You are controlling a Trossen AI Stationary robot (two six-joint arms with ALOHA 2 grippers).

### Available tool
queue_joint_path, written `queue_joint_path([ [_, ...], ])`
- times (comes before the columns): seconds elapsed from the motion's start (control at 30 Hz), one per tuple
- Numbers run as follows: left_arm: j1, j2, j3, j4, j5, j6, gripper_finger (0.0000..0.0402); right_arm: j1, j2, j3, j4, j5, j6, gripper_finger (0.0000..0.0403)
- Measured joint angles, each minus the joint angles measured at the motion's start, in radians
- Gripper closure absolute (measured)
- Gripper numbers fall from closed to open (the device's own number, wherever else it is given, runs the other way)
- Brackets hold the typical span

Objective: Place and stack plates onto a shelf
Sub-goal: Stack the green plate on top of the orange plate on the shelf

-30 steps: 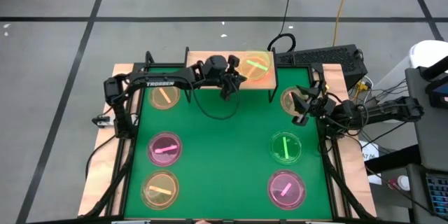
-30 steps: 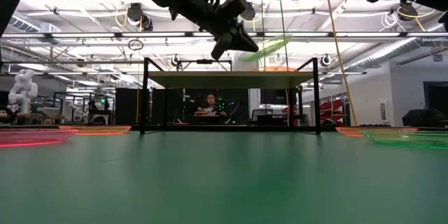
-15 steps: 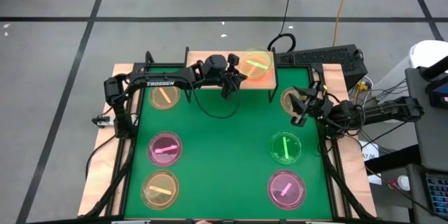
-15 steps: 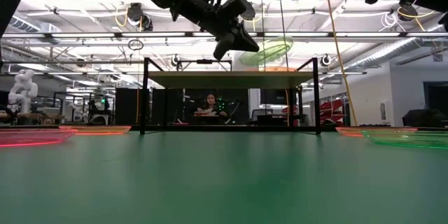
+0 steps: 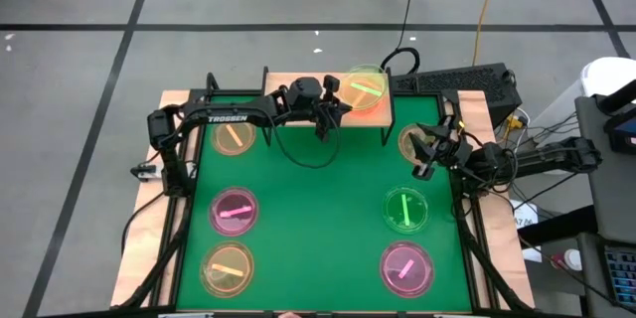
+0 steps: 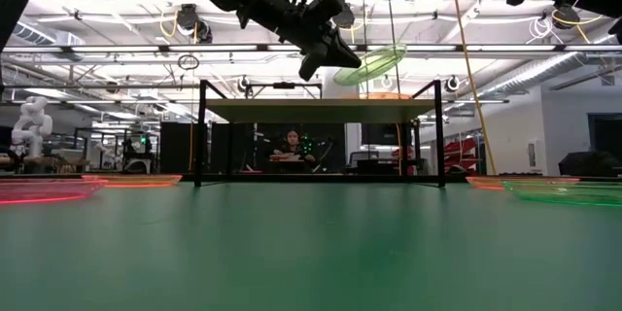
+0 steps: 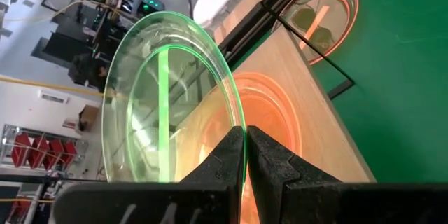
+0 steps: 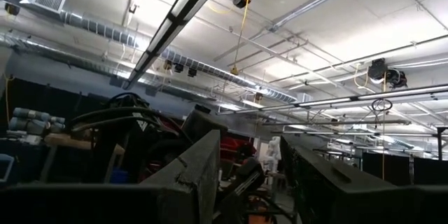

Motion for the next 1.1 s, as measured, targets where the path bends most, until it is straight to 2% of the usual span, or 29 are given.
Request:
queue_joint_path([
  [0.33, 0.000, 0.000, 0.000, -0.001, 0.000, -0.035, 0.0380, 0.000, 0.000, 0.000, 0.000, -0.001, 0.000, 0.0271],
  [0.6, 0.000, 0.000, 0.000, -0.026, 0.000, -0.135, 0.0380, 0.000, 0.000, 0.000, 0.000, -0.001, -0.002, 0.0271],
  [1.1, -0.001, 0.000, 0.000, -0.037, 0.017, -0.160, 0.0380, 0.000, 0.000, 0.000, 0.000, -0.001, -0.001, 0.0271],
])
